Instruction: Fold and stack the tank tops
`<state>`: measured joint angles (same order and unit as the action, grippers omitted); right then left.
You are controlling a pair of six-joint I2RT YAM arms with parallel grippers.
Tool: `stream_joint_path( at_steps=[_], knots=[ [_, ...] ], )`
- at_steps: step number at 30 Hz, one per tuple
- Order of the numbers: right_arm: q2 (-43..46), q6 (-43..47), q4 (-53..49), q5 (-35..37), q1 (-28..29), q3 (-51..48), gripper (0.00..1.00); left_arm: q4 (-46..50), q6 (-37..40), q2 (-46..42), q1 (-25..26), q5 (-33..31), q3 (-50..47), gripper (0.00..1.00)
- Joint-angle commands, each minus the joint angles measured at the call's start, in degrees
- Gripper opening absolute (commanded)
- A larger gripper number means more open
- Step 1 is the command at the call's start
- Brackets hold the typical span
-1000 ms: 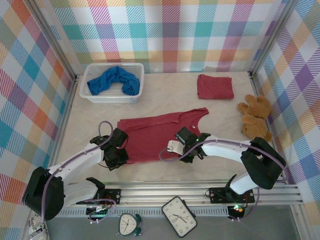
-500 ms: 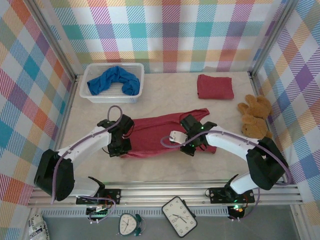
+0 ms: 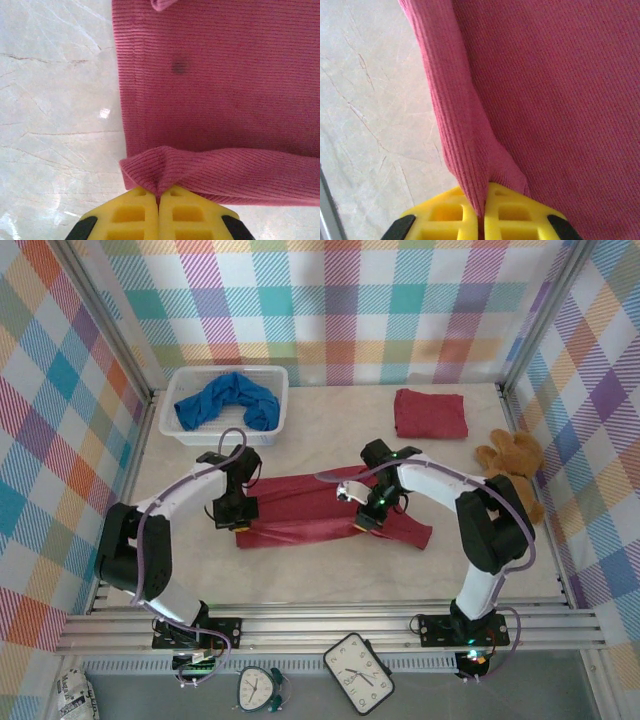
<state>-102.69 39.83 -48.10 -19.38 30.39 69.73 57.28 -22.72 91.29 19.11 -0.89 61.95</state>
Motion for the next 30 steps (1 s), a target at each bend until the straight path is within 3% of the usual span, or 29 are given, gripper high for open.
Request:
stream_joint_path(
  at_steps=[1, 8, 11, 15, 23, 30],
  knots=[
    [-3.4, 1.9, -5.9, -4.3, -0.8, 3.5, 0.10, 1.1, 3.0, 2.0, -1.7, 0.9, 1.4, 0.06],
    [-6.9, 0.4, -5.2, -3.0, -1.2, 5.5, 0.14, -0.2, 3.9, 5.3, -3.4, 2.1, 2.3, 0.11],
    [-7.0, -1.2, -3.4, -2.0, -2.1, 6.2, 0.15, -0.7, 4.0, 6.1, -3.6, 1.5, 2.8, 0.20],
    [-7.6, -3.9, -2.7, -0.2, -2.9, 7.1, 0.26, -0.9, 4.0, 6.6, -3.6, 0.7, 3.6, 0.31],
    [-6.9, -9.6, 1.4, 7.4, -3.6, 6.7, 0.32, -0.4, 1.8, 2.7, -3.3, 2.1, 3.4, 0.46],
    [-0.6, -9.8, 5.8, 11.9, -3.6, 2.4, 0.44, -6.0, -5.1, -1.6, 2.6, 8.8, -1.9, 0.49]
  ],
)
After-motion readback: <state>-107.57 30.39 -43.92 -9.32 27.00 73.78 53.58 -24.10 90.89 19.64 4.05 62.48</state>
